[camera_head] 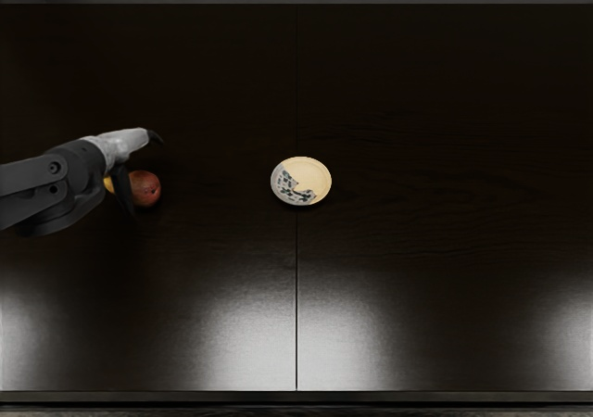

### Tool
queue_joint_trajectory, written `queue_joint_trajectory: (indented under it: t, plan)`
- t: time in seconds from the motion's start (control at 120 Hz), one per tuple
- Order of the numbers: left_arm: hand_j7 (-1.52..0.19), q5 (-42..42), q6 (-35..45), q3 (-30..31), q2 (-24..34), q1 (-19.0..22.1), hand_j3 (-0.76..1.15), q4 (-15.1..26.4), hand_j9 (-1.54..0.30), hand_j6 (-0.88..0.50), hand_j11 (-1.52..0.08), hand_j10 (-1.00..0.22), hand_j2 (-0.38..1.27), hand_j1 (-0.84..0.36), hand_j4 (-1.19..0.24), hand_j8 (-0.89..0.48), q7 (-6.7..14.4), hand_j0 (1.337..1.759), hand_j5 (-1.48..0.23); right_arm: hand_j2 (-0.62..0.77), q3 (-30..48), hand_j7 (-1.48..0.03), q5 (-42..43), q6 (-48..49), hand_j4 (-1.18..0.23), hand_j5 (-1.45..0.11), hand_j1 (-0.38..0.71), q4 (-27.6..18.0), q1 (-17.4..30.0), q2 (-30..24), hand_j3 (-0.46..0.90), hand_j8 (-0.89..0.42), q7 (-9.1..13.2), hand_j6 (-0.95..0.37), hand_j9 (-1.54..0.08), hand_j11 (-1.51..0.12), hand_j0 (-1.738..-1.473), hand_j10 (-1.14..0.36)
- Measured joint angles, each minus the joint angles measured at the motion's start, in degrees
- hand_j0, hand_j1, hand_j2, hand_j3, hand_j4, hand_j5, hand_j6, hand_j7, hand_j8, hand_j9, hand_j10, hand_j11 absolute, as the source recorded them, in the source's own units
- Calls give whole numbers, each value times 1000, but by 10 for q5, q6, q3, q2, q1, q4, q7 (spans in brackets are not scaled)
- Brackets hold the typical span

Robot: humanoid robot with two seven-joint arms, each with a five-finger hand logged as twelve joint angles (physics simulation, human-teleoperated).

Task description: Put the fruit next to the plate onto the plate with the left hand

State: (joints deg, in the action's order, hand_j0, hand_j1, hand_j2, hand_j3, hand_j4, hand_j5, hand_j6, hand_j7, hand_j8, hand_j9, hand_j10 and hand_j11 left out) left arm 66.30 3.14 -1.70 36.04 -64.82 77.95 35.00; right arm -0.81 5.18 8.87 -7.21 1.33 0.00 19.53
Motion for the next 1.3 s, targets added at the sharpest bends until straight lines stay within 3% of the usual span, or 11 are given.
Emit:
queue_joint_trajectory:
  t: [0.992, 1.3]
  plan:
    - [-439, 1, 4, 0, -14, 12, 0, -6, -439, -342, -438, -341, 71, -53, -341, -342, 0, 1658, -439, 0, -1, 0, 0, -1, 0, 0, -349, 0, 0, 0, 0, 0, 0, 0, 0, 0, -1658, 0]
    - [-543, 2, 3, 0, -17, 13, 0, -8, -542, -416, -541, -416, 158, -129, -415, -416, 0, 1657, -544, 0, -1, 0, 0, -1, 0, 0, -349, 0, 0, 0, 0, 0, 0, 0, 0, 0, -1658, 0]
